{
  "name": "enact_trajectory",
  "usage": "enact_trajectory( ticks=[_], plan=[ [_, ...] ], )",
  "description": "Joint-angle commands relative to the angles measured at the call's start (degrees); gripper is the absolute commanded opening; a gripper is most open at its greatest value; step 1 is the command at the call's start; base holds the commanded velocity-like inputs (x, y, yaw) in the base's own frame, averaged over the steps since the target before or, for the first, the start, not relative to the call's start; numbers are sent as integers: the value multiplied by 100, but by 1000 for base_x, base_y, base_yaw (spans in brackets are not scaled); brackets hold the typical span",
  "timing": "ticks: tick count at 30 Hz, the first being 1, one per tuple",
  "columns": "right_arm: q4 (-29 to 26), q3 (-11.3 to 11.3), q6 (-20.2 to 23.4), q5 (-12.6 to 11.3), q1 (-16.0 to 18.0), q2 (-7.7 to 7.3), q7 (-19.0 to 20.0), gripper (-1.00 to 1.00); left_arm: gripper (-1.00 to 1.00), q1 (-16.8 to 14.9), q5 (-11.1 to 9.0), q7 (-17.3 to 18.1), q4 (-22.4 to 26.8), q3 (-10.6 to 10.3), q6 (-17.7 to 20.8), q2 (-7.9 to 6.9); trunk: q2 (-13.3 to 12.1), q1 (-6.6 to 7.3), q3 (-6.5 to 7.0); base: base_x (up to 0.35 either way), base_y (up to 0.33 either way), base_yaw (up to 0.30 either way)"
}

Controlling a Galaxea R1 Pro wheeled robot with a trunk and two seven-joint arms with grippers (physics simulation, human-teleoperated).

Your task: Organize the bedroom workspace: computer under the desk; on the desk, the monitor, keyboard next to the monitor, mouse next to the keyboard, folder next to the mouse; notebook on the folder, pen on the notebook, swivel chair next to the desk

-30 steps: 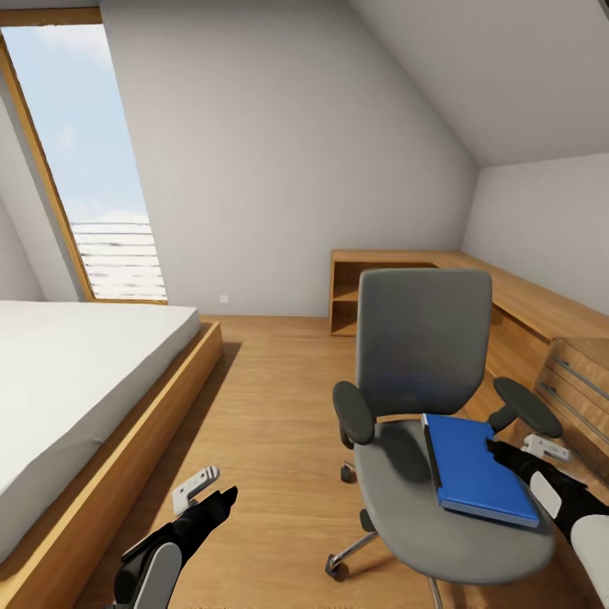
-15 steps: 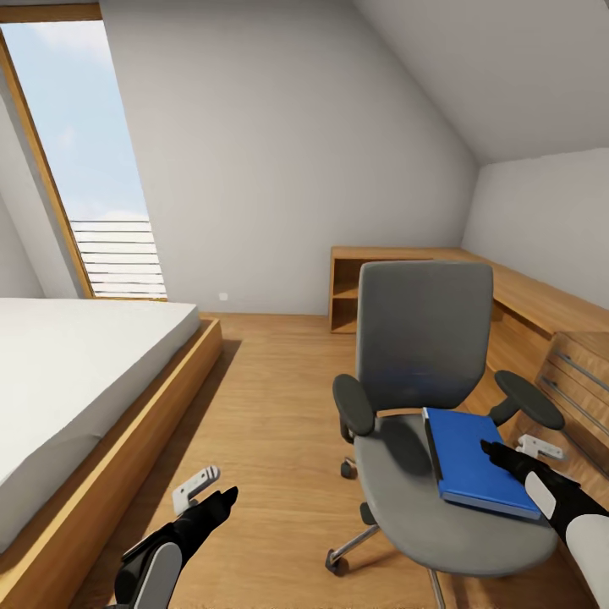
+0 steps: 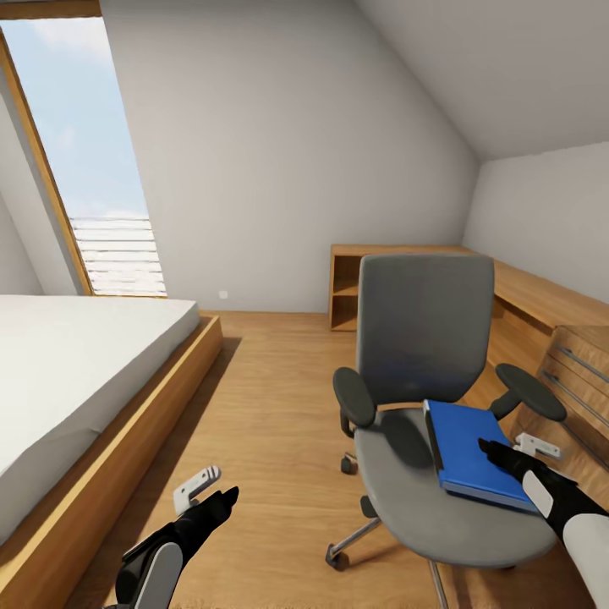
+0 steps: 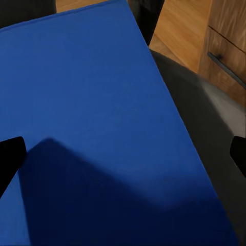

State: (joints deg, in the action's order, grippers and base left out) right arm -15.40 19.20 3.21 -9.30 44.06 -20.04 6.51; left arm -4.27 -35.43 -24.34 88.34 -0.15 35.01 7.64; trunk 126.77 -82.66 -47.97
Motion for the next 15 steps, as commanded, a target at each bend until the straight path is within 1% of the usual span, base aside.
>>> enact_trajectory(
  ticks=[1, 4, 8, 15],
  plan=[
    [28, -13, 31, -39, -3, 10, 26, 100, 100, -4, -60, -53, 8, -2, 12, 1, 43, -23, -25, 0, 0, 0],
    [28, -13, 31, -12, -3, 21, 26, 100, 100, -4, -60, -53, 8, -2, 10, 1, 163, -88, -79, 0, 0, 0],
    [28, -13, 31, 93, -3, 29, 19, 100, 100, -4, -60, -44, 8, -2, 14, -2, 163, -88, -79, 0, 0, 0],
    [28, -13, 31, 135, -3, 34, 18, 100, 100, -4, -72, -26, 3, -2, 18, -7, 163, -88, -79, 0, 0, 0]
  ],
)
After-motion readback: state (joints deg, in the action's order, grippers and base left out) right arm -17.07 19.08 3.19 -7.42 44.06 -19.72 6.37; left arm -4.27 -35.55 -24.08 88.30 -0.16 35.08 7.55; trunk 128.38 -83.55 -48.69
